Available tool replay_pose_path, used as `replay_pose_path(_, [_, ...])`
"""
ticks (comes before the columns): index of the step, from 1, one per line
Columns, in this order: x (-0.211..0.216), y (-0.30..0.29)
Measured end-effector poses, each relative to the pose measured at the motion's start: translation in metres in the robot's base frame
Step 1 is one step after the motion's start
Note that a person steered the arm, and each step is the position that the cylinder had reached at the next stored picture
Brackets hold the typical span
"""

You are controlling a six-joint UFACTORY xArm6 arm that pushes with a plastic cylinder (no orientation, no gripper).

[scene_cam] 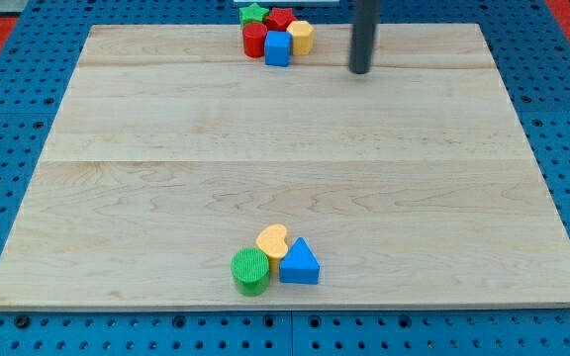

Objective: Push a group of blocks to the left

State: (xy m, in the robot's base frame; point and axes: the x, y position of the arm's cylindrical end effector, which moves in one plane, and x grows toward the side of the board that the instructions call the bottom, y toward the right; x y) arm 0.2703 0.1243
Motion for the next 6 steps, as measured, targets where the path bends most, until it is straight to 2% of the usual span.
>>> replay_pose_path(1, [-0.076, 0.006])
replay_pose_path(2, [-0.079, 0.002])
replay_pose_path(4, [-0.074, -0.146])
replay_pose_path(6, [-0.077, -0.178])
